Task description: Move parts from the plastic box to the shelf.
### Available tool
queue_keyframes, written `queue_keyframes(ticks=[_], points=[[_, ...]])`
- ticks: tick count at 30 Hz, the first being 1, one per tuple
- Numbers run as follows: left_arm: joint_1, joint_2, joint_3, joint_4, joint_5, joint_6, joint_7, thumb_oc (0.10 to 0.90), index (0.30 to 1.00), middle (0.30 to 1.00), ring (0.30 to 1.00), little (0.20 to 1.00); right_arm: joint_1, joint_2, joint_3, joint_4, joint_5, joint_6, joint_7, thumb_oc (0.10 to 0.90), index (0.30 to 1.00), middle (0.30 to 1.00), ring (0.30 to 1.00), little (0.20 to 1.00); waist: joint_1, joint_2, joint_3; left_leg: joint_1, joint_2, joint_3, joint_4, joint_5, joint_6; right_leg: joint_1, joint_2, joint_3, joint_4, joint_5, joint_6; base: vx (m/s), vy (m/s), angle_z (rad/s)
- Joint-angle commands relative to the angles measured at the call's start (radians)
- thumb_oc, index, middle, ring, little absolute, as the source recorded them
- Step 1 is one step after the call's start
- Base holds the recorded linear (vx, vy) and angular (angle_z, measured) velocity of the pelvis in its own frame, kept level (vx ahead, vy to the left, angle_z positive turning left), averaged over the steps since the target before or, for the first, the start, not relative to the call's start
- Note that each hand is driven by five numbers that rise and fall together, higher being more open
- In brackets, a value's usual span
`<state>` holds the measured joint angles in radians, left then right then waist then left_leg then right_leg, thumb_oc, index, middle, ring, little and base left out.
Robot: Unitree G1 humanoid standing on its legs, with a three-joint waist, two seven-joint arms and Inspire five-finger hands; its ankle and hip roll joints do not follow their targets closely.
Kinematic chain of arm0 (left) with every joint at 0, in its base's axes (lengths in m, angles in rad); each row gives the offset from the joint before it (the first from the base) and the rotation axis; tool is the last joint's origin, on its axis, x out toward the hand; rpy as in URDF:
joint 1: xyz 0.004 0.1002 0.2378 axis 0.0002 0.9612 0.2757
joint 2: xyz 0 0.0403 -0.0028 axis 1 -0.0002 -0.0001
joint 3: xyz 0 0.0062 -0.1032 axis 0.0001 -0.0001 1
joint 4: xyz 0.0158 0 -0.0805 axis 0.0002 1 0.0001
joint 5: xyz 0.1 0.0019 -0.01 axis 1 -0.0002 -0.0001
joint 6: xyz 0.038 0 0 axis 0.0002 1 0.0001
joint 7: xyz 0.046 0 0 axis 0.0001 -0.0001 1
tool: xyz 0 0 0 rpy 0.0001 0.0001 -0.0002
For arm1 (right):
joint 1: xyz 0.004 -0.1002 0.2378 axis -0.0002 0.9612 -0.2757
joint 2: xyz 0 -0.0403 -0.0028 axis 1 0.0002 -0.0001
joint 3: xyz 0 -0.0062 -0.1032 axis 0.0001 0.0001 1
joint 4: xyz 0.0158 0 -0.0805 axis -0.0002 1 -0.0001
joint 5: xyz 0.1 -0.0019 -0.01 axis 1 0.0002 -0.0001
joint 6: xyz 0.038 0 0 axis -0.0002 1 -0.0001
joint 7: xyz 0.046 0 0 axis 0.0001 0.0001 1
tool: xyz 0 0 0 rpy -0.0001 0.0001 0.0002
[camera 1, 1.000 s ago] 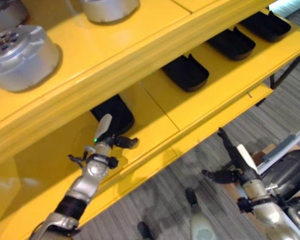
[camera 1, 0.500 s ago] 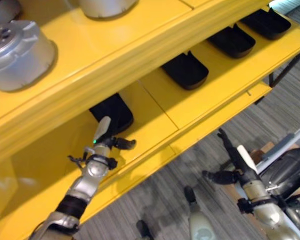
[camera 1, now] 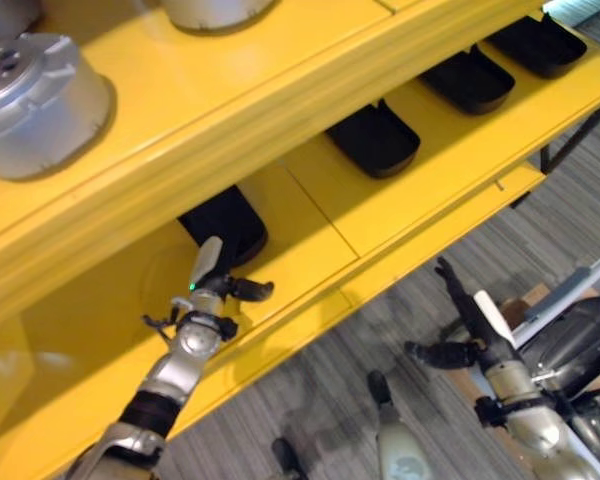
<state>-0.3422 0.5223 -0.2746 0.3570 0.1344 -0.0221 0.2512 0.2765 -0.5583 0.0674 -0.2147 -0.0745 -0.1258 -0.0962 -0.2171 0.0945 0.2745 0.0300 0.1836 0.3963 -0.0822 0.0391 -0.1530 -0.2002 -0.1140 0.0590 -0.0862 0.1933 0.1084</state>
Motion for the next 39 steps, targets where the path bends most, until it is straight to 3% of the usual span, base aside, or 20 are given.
queue_keyframes(ticks=[1,39], points=[[-0.138,0.007,-0.001,0.070,0.065,-0.034,0.030,0.900,1.000,1.000,1.000,1.000,-0.038,-0.034,-0.037,-0.090,0.027,-0.100,-0.031,0.900,1.000,1.000,1.000,1.000,-0.020,-0.006,-0.015,0.037,0.014,-0.049,0.013,0.050,0.028,-0.081,-0.045,-0.011,0.186,-0.096,0.032,0.00,0.000,0.00],[-0.021,0.085,-0.017,-0.047,0.231,-0.056,-0.074,0.900,1.000,1.000,1.000,1.000,-0.021,-0.035,-0.058,-0.092,0.017,-0.099,-0.017,0.900,1.000,1.000,1.000,1.000,-0.001,-0.006,-0.010,0.023,0.011,-0.061,0.017,0.036,0.033,-0.095,-0.049,-0.017,0.192,-0.096,0.031,0.00,0.000,0.01]])
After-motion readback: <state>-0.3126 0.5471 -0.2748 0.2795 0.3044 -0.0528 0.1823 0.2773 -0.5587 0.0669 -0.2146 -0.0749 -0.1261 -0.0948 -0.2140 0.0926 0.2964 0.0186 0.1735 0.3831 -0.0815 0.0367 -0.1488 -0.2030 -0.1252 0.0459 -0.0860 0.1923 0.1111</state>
